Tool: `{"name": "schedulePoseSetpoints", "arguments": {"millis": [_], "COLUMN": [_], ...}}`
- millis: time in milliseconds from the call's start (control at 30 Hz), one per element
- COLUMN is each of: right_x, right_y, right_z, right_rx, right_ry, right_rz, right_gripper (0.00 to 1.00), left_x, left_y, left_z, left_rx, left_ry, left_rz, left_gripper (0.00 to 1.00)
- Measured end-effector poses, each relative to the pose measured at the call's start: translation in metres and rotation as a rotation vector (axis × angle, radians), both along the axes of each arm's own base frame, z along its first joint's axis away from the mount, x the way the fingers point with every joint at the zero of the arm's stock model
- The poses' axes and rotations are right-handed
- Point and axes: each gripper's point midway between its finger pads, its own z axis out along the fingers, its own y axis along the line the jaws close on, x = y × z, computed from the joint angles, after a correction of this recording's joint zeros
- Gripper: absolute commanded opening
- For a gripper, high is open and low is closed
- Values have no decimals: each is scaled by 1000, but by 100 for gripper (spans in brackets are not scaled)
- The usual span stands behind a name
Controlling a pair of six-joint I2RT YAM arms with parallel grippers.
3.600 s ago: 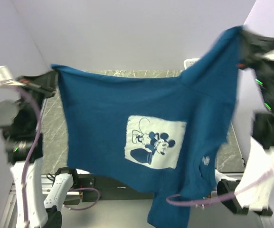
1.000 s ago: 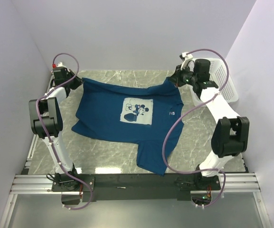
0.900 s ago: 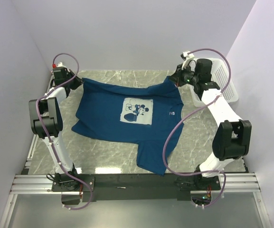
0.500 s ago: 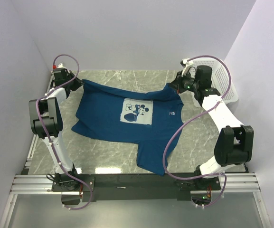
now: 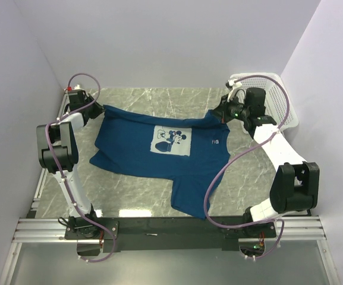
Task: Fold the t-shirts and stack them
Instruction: Fold the tshirt
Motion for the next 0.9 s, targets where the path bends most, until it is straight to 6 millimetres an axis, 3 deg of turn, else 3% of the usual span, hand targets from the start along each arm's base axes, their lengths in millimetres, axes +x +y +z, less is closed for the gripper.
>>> {"name": "schedulePoseSetpoints", "arguments": {"millis": [267, 300, 333, 433, 500, 533, 633, 767, 900], "right_x": [-10, -10, -12, -15, -16, -16, -18, -19, -20], "right_y": [0, 0, 0, -1, -2, -3, -4, -4, -4], "right_z": [-6, -7, -8, -13, -16, -17, -20, -21, -22], "right_rx": [0, 0, -2, -10, -17, -21, -30, -34, -42], "right_ry": [12, 14, 15, 21, 24, 21, 22, 21, 19], "right_rz": [4, 3, 4, 6, 5, 4, 4, 5, 15], "right_gripper": [0, 0, 0, 0, 0, 0, 0, 0, 0], "left_x": [-8, -10, -14, -33, -51, -61, -89, -112, -132], "left_y": [4, 4, 6, 13, 22, 28, 48, 77, 89], "left_z": [-8, -8, -9, -9, -4, 1, 24, 68, 98], "left_rx": [14, 17, 23, 40, 45, 45, 44, 25, 9], "left_ry": [21, 25, 30, 49, 53, 50, 20, -75, -140], "left_rz": [17, 23, 32, 74, 120, 150, 248, 363, 413], "left_gripper": [2, 8, 24, 55, 63, 68, 68, 70, 71]}}
